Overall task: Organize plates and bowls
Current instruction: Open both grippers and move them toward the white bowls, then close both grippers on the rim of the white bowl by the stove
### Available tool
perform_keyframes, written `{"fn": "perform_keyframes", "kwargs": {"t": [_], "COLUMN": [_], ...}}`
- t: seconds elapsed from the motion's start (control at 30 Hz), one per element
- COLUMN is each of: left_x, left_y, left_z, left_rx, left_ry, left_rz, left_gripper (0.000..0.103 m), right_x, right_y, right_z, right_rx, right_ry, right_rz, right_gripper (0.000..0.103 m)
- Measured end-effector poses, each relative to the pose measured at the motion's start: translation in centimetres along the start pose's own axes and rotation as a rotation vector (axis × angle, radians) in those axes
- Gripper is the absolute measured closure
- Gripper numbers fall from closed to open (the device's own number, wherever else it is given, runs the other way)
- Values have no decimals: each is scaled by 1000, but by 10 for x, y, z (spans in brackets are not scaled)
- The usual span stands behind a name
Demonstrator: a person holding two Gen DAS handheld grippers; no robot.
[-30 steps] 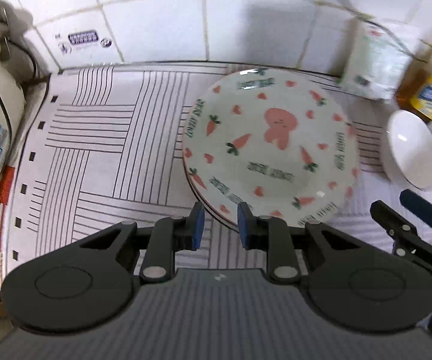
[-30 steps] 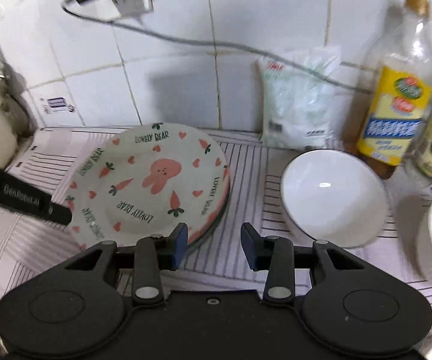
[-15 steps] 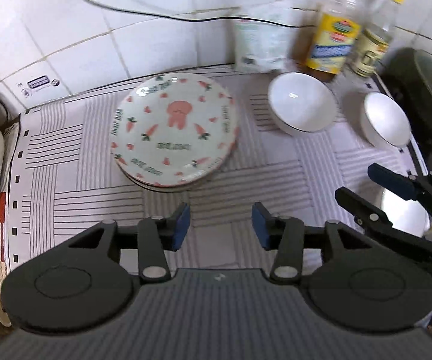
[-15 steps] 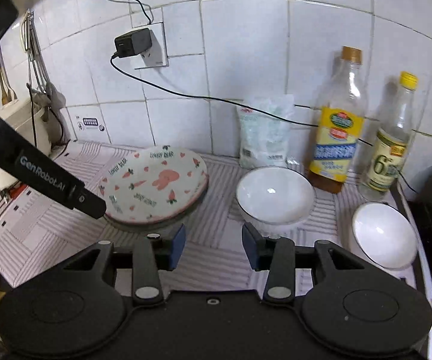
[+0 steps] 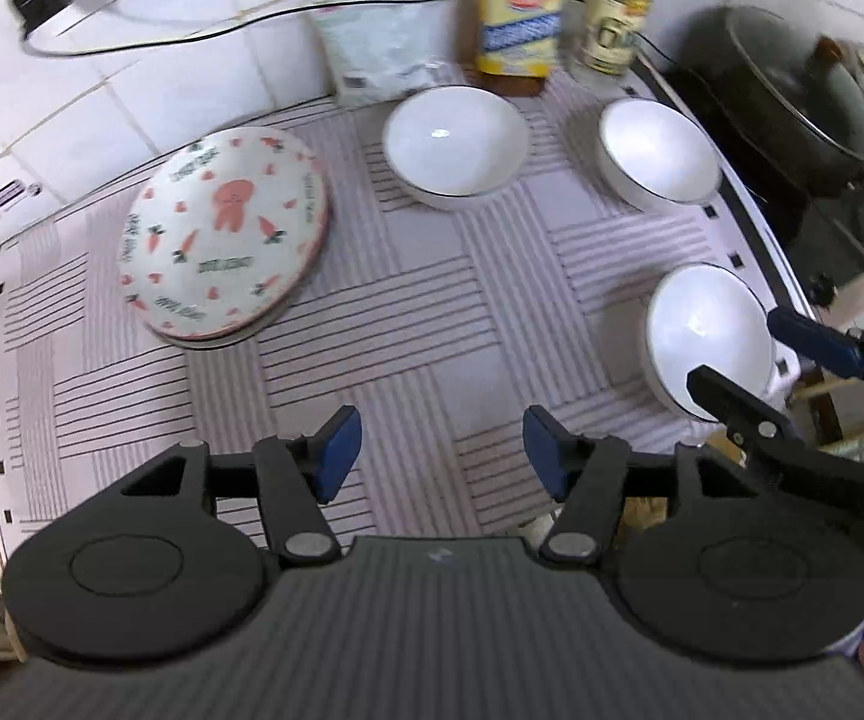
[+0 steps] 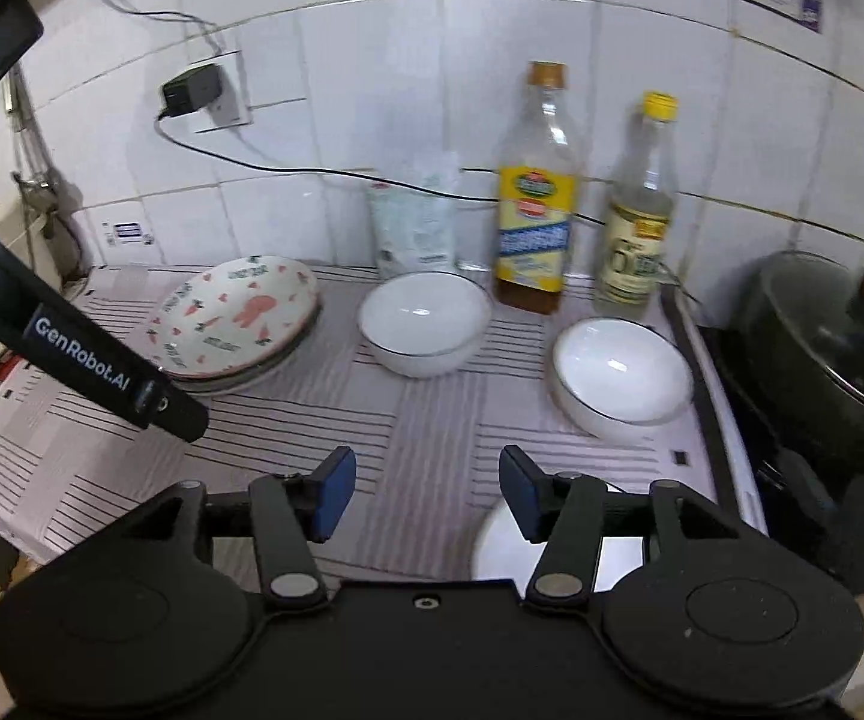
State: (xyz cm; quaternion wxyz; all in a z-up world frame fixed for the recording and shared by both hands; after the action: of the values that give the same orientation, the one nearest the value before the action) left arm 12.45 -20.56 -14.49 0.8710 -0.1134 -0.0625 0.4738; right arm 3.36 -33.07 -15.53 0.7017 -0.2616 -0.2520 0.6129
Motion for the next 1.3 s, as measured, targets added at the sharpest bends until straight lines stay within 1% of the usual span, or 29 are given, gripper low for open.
{"fn": "perform_keyframes", "kwargs": {"t": [0.2,0.23,0.3,0.43,0.63,0.8,0.9,0.97,1.07,1.17,1.2,1.27,1.3], "left_x": [-30,-33,-41,-52,-69,-78,-84,-90,-96,-103,-105,-109,-113], "left_y": [-4,-4,-5,-7,-10,-17,-18,-19,-20,-23,-24,-26,-26], "left_z": [-3,-4,-8,-16,-36,-58,-75,-84,-92,-99,-101,-103,-105], "left_rx": [12,15,20,29,35,-10,11,19,25,25,20,-4,-5], "left_ry": [7,7,7,5,-4,-2,25,53,68,87,90,103,115], "left_rz": [-45,-53,-68,-91,-120,-127,-129,-134,-137,-139,-134,-130,-142], "left_gripper": [39,36,33,26,24,24,24,24,24,24,24,32,42], "right_x": [-31,-37,-46,-63,-83,-95,-102,-104,-109,-116,-120,-125,-127], "right_y": [13,15,19,28,44,61,69,72,80,86,88,93,96], "right_z": [6,6,6,0,-15,-35,-46,-52,-59,-67,-68,-73,-76], "right_rx": [10,11,9,18,17,44,64,72,80,94,94,98,108], "right_ry": [39,44,37,54,93,118,123,107,90,93,92,76,63], "right_rz": [-38,-50,-80,-122,-186,-228,-259,-279,-332,-379,-393,-434,-463], "right_gripper": [38,34,29,29,28,29,29,29,29,29,31,40,54]}}
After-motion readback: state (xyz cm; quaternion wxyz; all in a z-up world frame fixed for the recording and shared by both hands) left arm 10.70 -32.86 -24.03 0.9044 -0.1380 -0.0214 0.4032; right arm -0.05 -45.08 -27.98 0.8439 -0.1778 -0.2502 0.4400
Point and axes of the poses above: each gripper's, at about its wrist camera, not at the fingertips, and z roughly against the way its jaws point, x to its left, y to its underside, the point moved 9 cm from there along -z, roughly the way its jaws point, and after that the axes turned 5 degrees about x, right-handed, at the moved point
